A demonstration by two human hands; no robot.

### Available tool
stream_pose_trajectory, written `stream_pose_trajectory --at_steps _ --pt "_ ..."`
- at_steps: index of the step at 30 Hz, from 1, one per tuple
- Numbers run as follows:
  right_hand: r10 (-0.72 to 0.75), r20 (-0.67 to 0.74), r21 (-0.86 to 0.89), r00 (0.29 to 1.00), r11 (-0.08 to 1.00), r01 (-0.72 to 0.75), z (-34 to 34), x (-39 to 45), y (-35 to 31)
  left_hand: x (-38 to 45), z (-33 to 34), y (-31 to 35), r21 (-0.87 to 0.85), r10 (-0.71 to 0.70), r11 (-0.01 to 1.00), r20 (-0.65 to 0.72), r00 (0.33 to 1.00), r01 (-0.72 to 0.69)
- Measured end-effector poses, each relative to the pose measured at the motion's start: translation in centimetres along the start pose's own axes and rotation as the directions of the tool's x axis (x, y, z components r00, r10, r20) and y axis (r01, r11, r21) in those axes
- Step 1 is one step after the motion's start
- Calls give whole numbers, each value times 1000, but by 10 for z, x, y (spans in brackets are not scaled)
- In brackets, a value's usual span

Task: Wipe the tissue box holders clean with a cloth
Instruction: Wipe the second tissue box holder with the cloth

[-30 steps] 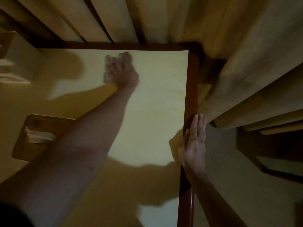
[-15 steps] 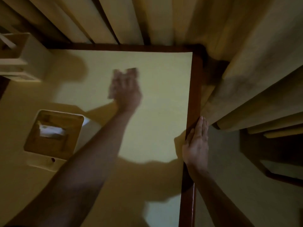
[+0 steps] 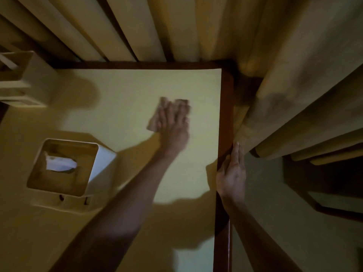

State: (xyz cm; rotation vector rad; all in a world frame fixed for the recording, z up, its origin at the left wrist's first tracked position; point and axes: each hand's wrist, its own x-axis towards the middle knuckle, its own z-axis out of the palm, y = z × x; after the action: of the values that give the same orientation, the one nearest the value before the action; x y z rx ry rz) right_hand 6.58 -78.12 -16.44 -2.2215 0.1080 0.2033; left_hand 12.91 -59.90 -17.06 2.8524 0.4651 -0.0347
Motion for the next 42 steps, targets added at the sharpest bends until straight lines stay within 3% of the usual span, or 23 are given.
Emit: stream_pose_trajectory --at_steps 4,7,9,11,14,16,19,22,25,28,30,33,38,42 --pt "-20 -60 13 998 1000 21 5 1 7 -52 17 43 -34 300 954 36 953 -299" --pt "-17 -81 -3 997 1000 17 8 2 12 -76 13 23 -50 350 935 -15 937 -350" --pt "3 -64 -13 998 1000 -4 8 3 12 -73 11 -7 -25 241 970 -53 969 -242" --pt "12 -50 -26 999 1000 -13 7 3 10 -64 6 -41 -14 6 1000 -130 992 -8" --pt "26 -51 -41 998 999 -28 5 2 6 -45 -8 -85 -61 -331 944 -139 933 325" --pt "28 -53 -45 998 999 -31 5 2 3 -33 -17 -98 -119 -448 891 -82 890 438" --pt "-8 -44 -52 999 999 6 5 -1 3 -28 -19 -96 -131 -503 862 -99 859 490" --pt "-19 -34 -60 999 998 17 4 -2 2 -35 -10 -86 -99 -424 905 -107 899 414" --pt "-47 -20 -56 999 997 46 3 -4 0 -64 -5 -63 2 -17 1000 -159 987 17" --pt "-77 5 -23 997 997 77 -2 -8 -3 -112 -2 -33 -43 318 945 -95 943 -323" --pt "-112 8 5 994 994 112 -5 -13 -6 -143 -3 -28 -74 402 912 -20 915 -403" --pt "-158 14 28 987 987 158 -9 -33 -10 -175 -10 -43 -109 403 911 25 915 -398" --pt "-257 168 -49 952 962 268 -9 -74 -29 -230 -50 -74 -361 194 917 38 980 -167" --pt "-397 307 -57 865 900 432 5 -80 -84 -245 -106 -115 -524 -2 849 -135 991 -70"
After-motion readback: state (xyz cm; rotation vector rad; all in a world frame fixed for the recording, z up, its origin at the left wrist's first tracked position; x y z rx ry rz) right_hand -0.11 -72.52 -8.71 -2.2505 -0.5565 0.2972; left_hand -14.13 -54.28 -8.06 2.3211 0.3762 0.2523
